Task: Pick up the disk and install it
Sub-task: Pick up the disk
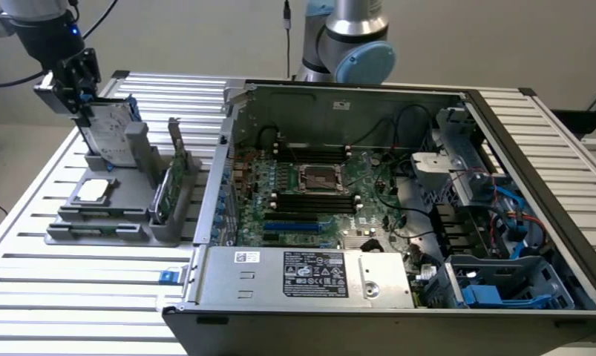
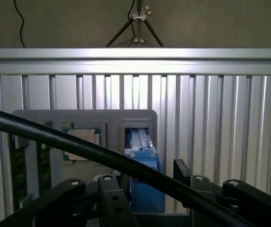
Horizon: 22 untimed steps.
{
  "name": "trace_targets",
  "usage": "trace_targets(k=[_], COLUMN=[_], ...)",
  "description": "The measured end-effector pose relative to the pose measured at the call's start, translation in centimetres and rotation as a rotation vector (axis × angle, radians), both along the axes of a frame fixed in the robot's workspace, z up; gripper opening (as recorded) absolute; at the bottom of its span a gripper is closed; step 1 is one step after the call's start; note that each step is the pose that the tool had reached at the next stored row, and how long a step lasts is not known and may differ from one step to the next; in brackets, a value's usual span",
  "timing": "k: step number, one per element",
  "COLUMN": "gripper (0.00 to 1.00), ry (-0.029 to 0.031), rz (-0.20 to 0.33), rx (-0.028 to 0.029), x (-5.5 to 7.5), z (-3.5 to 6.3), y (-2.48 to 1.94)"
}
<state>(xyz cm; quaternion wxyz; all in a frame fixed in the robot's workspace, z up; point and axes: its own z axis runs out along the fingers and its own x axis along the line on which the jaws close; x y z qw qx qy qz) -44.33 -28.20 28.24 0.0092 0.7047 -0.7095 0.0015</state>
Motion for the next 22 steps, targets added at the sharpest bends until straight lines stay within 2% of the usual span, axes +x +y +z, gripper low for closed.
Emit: trace_targets(k=[7,17,18,19,21,22], gripper=[0.54,0.54,0.52,0.45,0.45,0.38], ry=[-0.0004,-0.0003,-0.0004,-0.0005,-0.0004,-0.0004], rz=[0.000,0.000,0.000,0.000,0.000,0.000], rx=[-0.0034,-0.0034,-0.0034,-0.0034,-0.0035,-0.0034], x=[-0.01,-0.01,0.00,0.00,-0.01,-0.01], z=[-0.07,-0.07,-0.07,-0.07,-0.07,-0.07], y=[0.00,0.00,0.00,0.00,0.00,0.00])
